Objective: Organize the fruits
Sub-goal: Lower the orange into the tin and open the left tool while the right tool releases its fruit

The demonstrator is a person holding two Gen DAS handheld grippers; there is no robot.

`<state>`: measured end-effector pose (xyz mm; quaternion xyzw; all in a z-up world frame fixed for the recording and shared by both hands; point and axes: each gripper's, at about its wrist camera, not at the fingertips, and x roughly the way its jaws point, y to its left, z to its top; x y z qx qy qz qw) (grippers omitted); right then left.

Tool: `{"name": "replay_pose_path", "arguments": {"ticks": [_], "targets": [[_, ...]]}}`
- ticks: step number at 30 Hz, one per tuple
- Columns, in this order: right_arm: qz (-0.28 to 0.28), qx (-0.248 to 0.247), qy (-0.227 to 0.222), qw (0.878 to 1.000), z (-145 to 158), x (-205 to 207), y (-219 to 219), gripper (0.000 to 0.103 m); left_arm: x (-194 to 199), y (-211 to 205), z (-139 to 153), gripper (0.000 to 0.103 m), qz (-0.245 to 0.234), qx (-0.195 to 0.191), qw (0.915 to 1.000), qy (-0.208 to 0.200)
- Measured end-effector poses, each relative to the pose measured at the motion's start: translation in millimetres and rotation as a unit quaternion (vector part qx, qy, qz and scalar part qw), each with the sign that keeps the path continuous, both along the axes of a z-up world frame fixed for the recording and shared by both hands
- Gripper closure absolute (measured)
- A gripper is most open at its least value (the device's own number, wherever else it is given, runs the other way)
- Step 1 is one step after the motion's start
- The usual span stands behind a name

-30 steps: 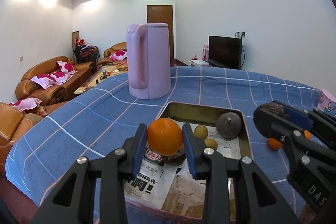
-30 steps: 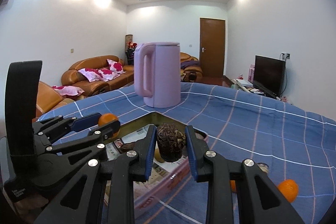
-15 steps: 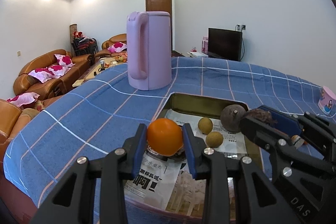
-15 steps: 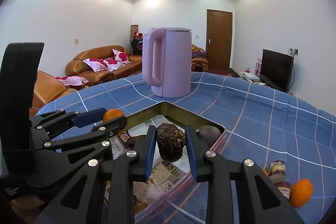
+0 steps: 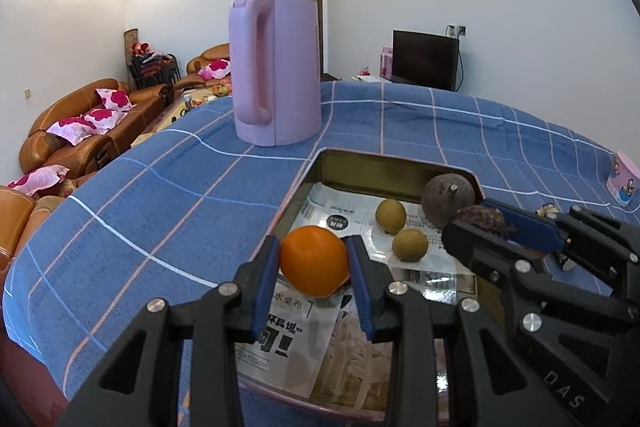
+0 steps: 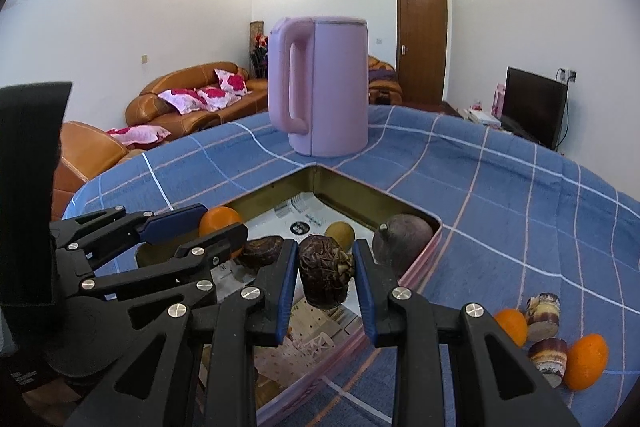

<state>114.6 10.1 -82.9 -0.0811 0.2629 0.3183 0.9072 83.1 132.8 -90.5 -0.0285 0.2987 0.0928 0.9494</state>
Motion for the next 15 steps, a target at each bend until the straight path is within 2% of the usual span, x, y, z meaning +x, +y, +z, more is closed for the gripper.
{"name": "replay_pose_path", "arguments": {"ticks": [7,15], "targets": [[-0.002,-0.012,0.032,0.999,-6.3,8.9,2.5,0.073,0.8,-1.1,-1.5,0.066,-0.001,0.008,0.9999,0.006],[-0.007,-0.016,0.044,0.999,-8.6,11.9,1.9,0.073,0.8,-2.2,-2.4,0.064,0.001,0.015,0.9999,0.008]]}}
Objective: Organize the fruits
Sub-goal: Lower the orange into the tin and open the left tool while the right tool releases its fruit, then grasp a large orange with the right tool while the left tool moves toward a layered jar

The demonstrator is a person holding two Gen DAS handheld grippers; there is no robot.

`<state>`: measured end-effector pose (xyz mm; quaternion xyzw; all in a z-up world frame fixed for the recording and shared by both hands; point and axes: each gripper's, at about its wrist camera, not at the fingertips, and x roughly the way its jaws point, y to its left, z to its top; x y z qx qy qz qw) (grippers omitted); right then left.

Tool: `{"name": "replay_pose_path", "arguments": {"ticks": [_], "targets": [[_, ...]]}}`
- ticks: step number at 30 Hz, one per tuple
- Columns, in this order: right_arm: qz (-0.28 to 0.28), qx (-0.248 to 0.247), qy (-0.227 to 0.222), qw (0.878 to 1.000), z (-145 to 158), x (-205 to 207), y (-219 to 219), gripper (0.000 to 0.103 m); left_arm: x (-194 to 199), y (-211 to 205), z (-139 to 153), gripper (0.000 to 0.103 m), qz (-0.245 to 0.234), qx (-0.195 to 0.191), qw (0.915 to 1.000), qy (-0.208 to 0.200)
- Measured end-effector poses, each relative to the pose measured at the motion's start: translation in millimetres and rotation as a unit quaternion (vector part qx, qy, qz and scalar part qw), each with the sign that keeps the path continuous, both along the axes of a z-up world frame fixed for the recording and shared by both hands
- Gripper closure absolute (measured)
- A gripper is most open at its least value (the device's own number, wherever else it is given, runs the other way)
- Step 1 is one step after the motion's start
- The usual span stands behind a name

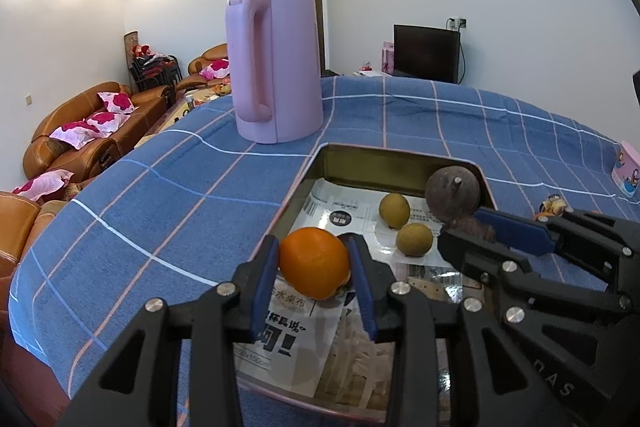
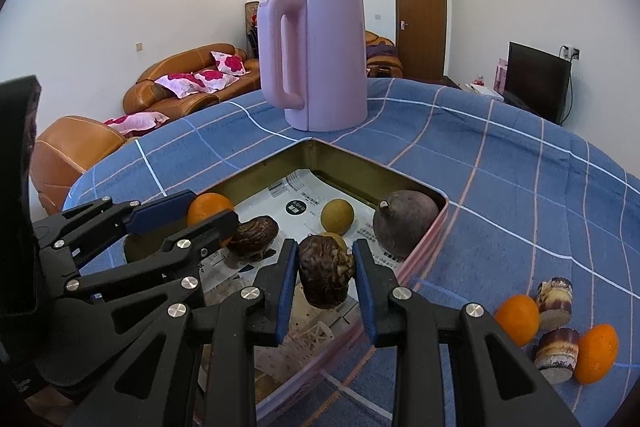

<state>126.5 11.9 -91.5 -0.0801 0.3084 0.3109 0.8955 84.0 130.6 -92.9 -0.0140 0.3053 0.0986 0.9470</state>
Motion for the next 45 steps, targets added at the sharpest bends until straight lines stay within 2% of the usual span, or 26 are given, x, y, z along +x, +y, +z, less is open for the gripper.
{"name": "replay_pose_path", "arguments": {"ticks": [4,9,14,18,23,30,34,37,45], "targets": [[0.0,-0.002,0.001,1.0,-0.1,0.3,0.6,0.073,-0.3,1.5,-1.0,0.063,0.002,-0.003,1.0,0.002],[-0.007,0.004,-0.009,1.0,2.8,-3.0,-3.4,0.071,-5.3,2.7,1.2,0.053,0.007,-0.008,0.9999,-0.008],[-0.028,0.021,-0.034,0.999,10.0,-10.5,-19.1,0.064,-12.1,0.2,7.0,0.031,0.013,-0.012,0.9997,-0.015],[-0.043,0.029,-0.042,0.998,15.5,-14.0,-39.1,0.053,-16.3,-11.6,13.4,0.026,0.001,-0.011,0.9997,-0.022],[-0.069,0.03,-0.054,0.996,23.0,-23.2,-76.5,0.051,-23.2,-40.3,24.3,0.015,-0.028,0.001,0.9989,-0.038],[-0.164,0.002,-0.063,0.984,26.2,-20.1,-151.5,0.049,-20.1,-84.5,31.3,0.013,-0.07,0.01,0.9966,-0.043],[-0.212,-0.007,-0.048,0.976,20.5,-7.7,-184.3,0.049,-11.4,-111.8,29.9,0.012,-0.088,0.025,0.9951,-0.038],[-0.225,-0.016,-0.031,0.974,12.4,2.6,-194.3,0.049,-2.8,-126.8,27.3,0.012,-0.097,0.029,0.9944,-0.032],[-0.216,-0.01,0.017,0.976,1.3,17.9,-198.3,0.049,14.8,-152.9,19.4,0.012,-0.115,0.039,0.9924,-0.017]]}}
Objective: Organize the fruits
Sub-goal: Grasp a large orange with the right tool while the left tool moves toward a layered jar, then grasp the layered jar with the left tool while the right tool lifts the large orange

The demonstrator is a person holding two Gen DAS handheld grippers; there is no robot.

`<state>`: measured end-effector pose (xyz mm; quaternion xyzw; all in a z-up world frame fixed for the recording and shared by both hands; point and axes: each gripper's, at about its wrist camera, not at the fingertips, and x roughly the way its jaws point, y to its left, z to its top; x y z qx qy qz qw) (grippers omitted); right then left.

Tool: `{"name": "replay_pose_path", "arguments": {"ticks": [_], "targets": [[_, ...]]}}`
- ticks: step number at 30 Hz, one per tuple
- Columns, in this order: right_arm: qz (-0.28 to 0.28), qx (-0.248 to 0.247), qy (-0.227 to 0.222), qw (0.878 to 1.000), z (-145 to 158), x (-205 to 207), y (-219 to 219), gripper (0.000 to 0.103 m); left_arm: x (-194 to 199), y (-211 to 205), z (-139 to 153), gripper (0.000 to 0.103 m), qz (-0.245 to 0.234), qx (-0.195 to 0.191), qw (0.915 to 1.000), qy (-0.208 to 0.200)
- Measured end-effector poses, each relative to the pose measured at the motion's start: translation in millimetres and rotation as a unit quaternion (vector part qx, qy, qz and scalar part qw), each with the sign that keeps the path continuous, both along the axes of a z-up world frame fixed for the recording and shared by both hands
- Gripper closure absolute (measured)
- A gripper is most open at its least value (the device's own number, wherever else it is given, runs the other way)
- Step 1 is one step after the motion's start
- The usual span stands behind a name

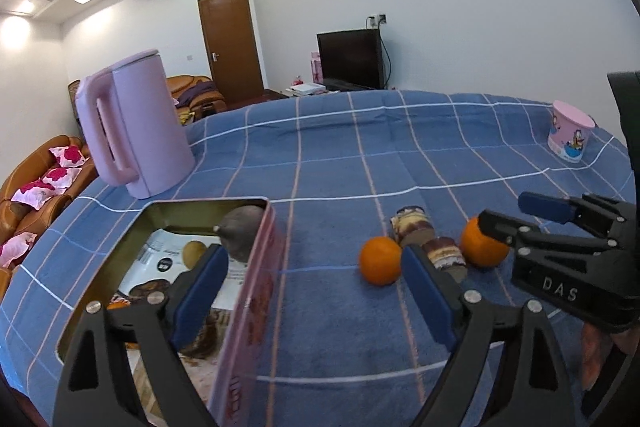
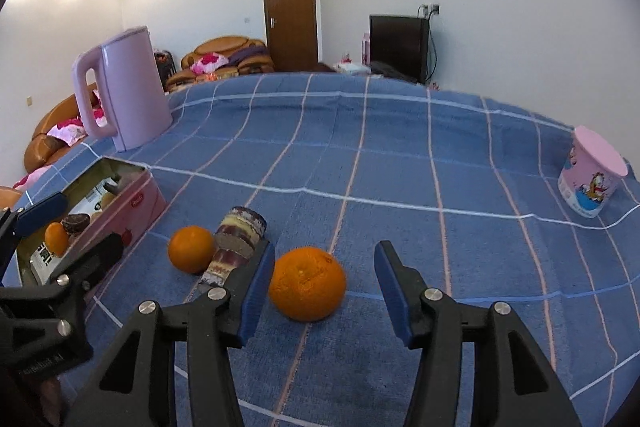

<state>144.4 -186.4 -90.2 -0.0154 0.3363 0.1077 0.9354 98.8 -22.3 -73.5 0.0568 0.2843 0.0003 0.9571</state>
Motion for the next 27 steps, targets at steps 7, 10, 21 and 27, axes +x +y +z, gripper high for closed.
{"name": "replay_pose_path", "arguments": {"ticks": [7,10,21,27], "targets": [[0.026,0.032,0.059,0.997,-13.1,13.7,0.0,0.049,5.4,-0.1,-3.8,0.012,0.002,-0.009,0.9999,0.009],[0.032,0.042,0.07,0.996,-15.9,14.4,-0.8,0.049,4.3,-2.7,-3.0,0.012,-0.006,-0.011,0.9999,0.008],[-0.031,0.039,0.018,0.999,-4.3,-7.3,-23.7,0.055,2.7,-33.5,-4.8,0.014,-0.053,-0.014,0.9983,0.017],[-0.053,0.052,0.013,0.997,-2.2,-9.6,-37.8,0.055,12.5,-51.5,-8.9,0.026,-0.076,-0.023,0.996,0.041]]}}
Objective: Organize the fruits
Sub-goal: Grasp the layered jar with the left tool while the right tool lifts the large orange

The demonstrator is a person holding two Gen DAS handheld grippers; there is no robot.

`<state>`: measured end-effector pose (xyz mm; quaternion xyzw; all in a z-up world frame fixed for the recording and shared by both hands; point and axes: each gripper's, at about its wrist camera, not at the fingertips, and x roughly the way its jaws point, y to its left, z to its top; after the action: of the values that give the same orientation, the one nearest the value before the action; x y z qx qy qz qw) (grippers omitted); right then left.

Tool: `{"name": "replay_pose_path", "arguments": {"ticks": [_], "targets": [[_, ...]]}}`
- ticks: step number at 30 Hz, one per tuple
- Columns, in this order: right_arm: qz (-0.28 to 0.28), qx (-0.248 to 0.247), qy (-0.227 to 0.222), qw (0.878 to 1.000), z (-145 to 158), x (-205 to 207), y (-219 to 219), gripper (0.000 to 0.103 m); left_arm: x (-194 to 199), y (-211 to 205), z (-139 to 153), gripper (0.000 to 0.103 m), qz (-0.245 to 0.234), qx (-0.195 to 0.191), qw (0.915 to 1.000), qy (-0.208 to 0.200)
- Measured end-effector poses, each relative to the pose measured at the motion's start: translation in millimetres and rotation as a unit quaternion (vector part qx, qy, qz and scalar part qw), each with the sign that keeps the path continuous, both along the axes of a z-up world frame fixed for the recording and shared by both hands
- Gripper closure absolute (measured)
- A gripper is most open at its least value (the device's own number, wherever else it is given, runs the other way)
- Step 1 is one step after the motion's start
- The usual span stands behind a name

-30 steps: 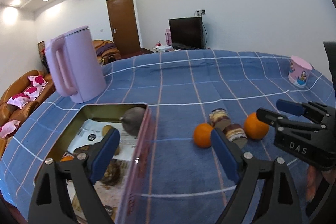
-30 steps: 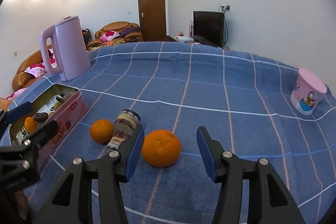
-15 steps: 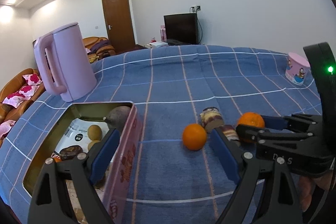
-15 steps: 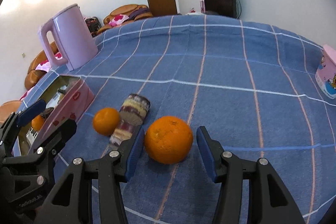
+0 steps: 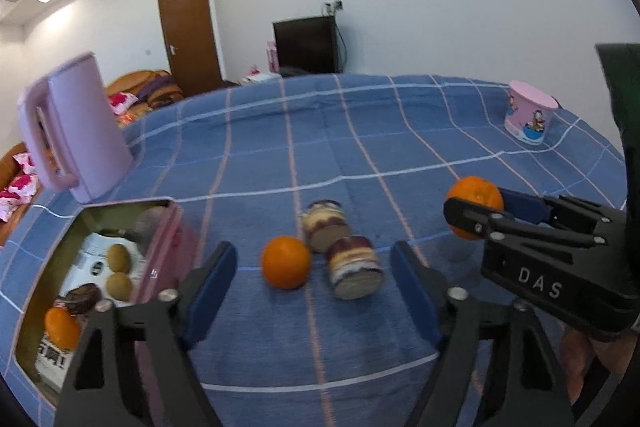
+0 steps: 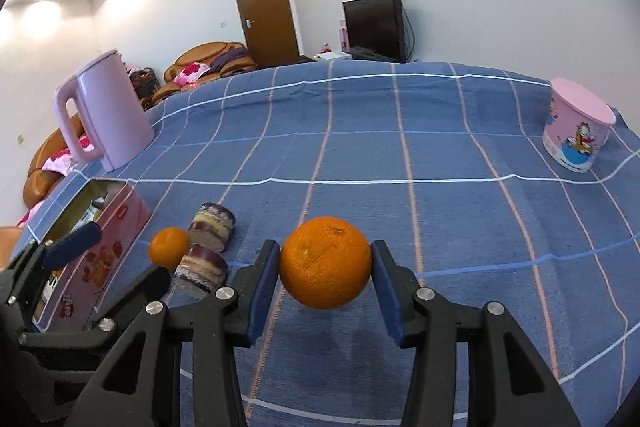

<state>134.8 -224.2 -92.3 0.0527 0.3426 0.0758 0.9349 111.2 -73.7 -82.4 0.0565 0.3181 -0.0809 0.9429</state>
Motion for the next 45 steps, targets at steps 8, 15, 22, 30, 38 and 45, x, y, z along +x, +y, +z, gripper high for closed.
{"name": "replay_pose_path", "arguments": {"ticks": [8,15,22,30,38,45], "targets": [[-0.02,0.027,-0.005,0.999,0.8,-2.2,-13.2,0.055,18.4,-14.0,-13.2,0.041,-0.021,-0.019,0.9979,0.059],[-0.012,0.021,0.013,1.0,-2.5,2.0,-11.0,0.055,20.1,-28.6,-15.5,0.045,-0.033,0.003,0.9974,0.064],[-0.015,0.024,0.007,1.0,-0.4,-1.5,-12.9,0.055,21.8,-25.4,-17.2,0.069,-0.027,-0.001,0.9973,0.068],[-0.017,0.026,-0.01,0.999,3.4,-5.7,-14.8,0.055,17.7,-22.2,-12.9,0.069,-0.034,-0.015,0.9977,0.056],[-0.013,0.029,-0.028,0.999,6.7,-10.3,-15.9,0.055,12.4,-17.5,-7.5,0.069,-0.025,-0.021,0.9989,0.035],[-0.007,0.028,-0.047,0.998,10.8,-16.4,-15.4,0.055,7.0,-14.5,-3.2,0.069,-0.017,-0.023,0.9995,0.014]]}}
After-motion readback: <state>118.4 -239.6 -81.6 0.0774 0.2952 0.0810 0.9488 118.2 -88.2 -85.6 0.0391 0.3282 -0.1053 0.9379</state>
